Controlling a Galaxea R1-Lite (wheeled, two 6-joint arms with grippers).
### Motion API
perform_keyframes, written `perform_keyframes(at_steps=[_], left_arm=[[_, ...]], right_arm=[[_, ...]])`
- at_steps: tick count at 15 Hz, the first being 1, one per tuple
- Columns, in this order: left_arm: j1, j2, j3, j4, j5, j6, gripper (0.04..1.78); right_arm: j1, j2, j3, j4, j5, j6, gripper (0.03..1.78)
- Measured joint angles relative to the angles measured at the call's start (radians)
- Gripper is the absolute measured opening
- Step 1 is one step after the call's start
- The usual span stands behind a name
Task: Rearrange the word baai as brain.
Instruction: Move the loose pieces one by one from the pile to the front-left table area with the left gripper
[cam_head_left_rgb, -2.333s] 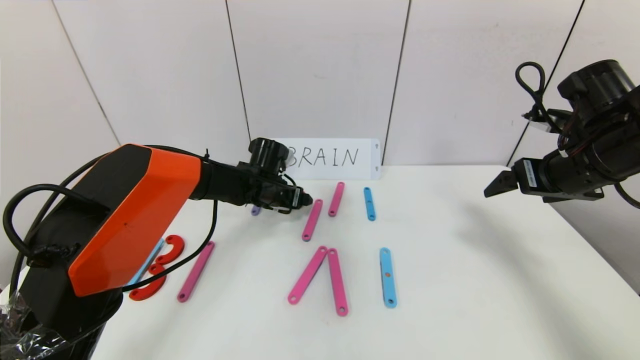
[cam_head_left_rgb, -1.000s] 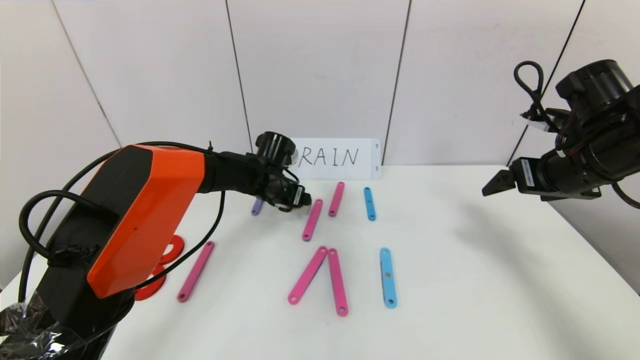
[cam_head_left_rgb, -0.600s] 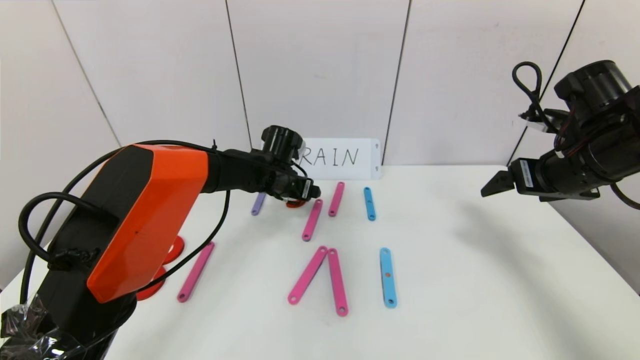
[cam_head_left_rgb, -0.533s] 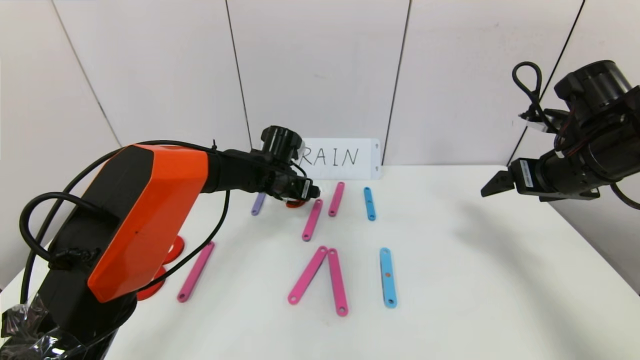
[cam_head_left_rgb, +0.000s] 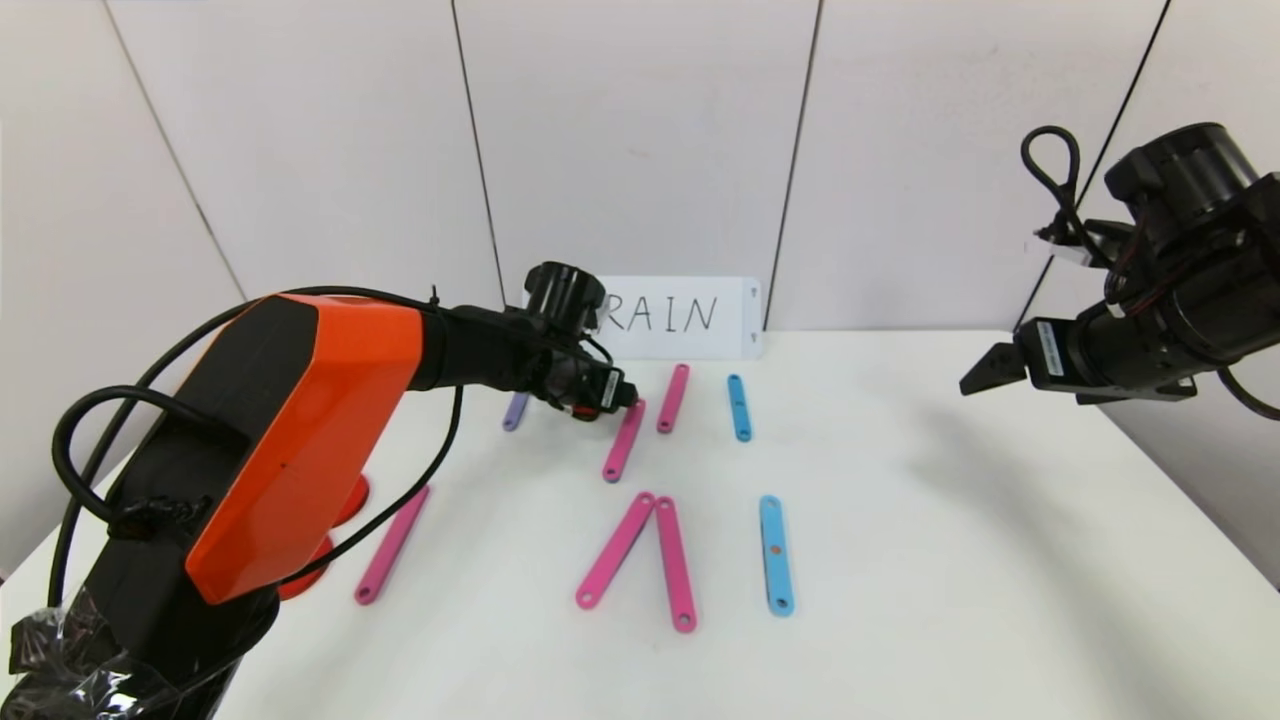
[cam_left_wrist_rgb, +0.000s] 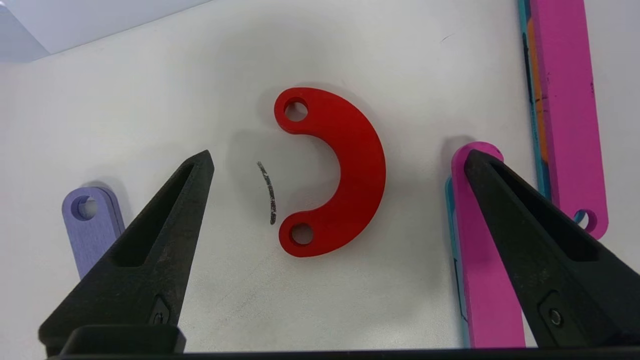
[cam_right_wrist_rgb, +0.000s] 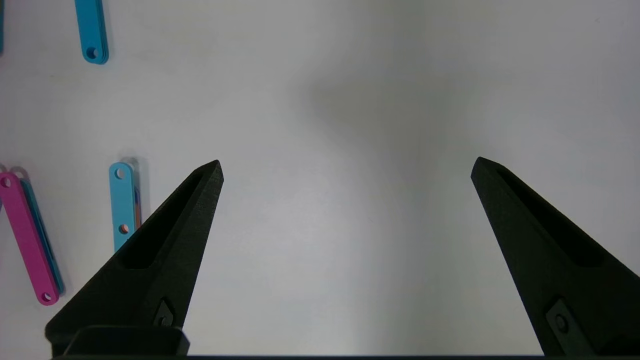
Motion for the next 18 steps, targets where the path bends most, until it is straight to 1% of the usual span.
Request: perform_keyframes(at_steps=[3, 15, 18], left_arm=[[0.007, 0.001, 0.003, 0.005, 0.032, 0.002, 1.73], [0.022, 0.007, 0.006, 0.016, 0.037, 0.004, 1.73], [0.028, 0.006, 0.007, 0.016, 0.065, 0.005, 1.73]], right_arm=[[0.002, 0.002, 0.003, -0.003, 0.0, 0.0, 1.74], [0.007, 0.006, 0.008, -0.008, 0.0, -0.001, 1.74], [0.009, 0.009, 0.008, -0.008, 0.0, -0.001, 1.74]])
